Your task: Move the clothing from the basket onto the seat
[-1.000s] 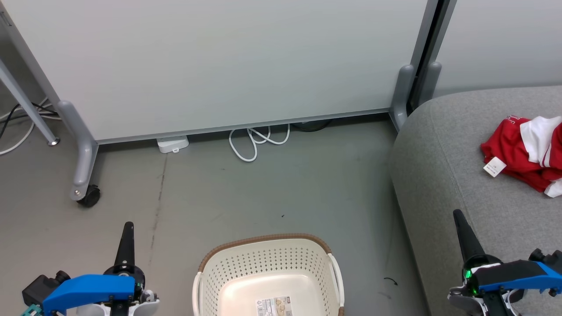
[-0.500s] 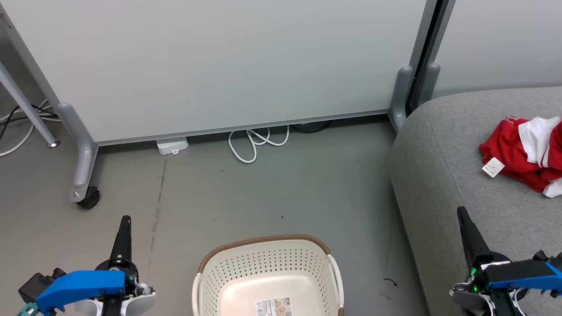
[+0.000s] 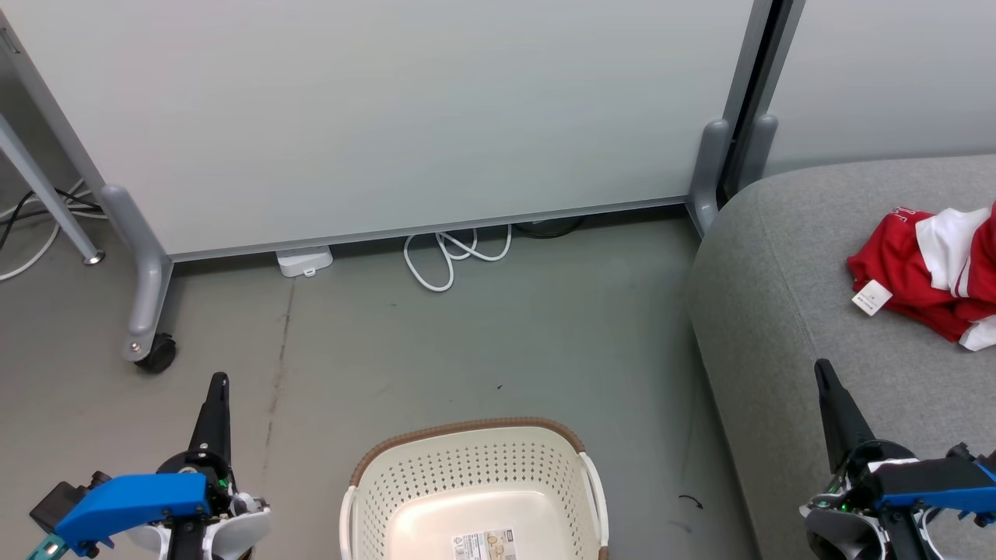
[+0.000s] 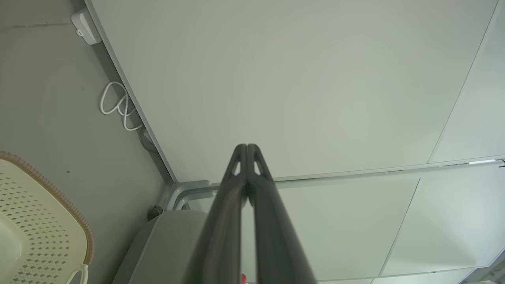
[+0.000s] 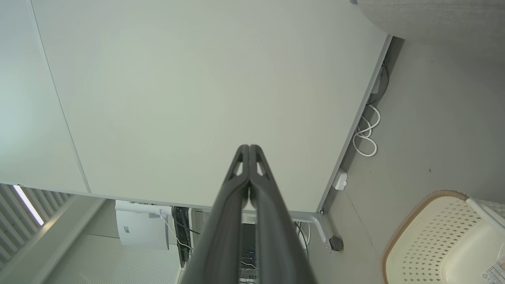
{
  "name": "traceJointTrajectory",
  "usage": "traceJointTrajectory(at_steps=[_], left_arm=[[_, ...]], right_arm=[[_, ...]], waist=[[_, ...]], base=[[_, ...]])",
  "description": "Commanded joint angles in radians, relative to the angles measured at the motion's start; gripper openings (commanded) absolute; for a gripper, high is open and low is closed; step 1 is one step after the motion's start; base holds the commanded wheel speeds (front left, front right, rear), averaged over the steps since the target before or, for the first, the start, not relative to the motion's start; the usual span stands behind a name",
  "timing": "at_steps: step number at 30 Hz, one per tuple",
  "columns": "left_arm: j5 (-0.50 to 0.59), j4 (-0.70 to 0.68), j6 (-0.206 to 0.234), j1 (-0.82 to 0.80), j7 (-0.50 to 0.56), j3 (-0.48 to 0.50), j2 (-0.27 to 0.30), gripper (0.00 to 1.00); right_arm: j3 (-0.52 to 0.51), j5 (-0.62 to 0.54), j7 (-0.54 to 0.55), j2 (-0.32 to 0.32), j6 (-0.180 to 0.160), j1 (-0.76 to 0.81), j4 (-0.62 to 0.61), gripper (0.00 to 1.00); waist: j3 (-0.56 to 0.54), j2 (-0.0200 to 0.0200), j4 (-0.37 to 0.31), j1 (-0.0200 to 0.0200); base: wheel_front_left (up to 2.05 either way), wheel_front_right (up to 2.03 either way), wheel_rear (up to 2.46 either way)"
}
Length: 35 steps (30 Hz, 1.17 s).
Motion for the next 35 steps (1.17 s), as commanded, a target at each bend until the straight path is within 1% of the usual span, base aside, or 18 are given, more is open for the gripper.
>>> traceJointTrajectory(at_steps=[1, 16, 35], left_arm=[[-0.016, -0.008, -0.003, -0.018, 0.006, 0.007, 0.000, 0.00], [-0.108, -0.018, -0.004, -0.027, 0.032, 0.020, -0.003, 0.00], [-0.106, -0.018, -0.004, -0.025, 0.033, 0.020, -0.003, 0.00]], right_arm=[[-0.003, 0.022, 0.004, 0.000, 0.001, -0.013, -0.008, 0.00], [-0.014, 0.123, 0.024, 0.000, 0.001, -0.016, -0.014, 0.00], [-0.013, 0.121, 0.024, 0.000, 0.001, -0.016, -0.014, 0.00]], waist=[[0.000, 0.0000, 0.000, 0.0001], [-0.005, 0.0000, -0.003, 0.0001], [-0.005, 0.0000, -0.003, 0.0001]], base=[[0.00, 0.00, 0.00], [0.00, 0.00, 0.00], [0.00, 0.00, 0.00]])
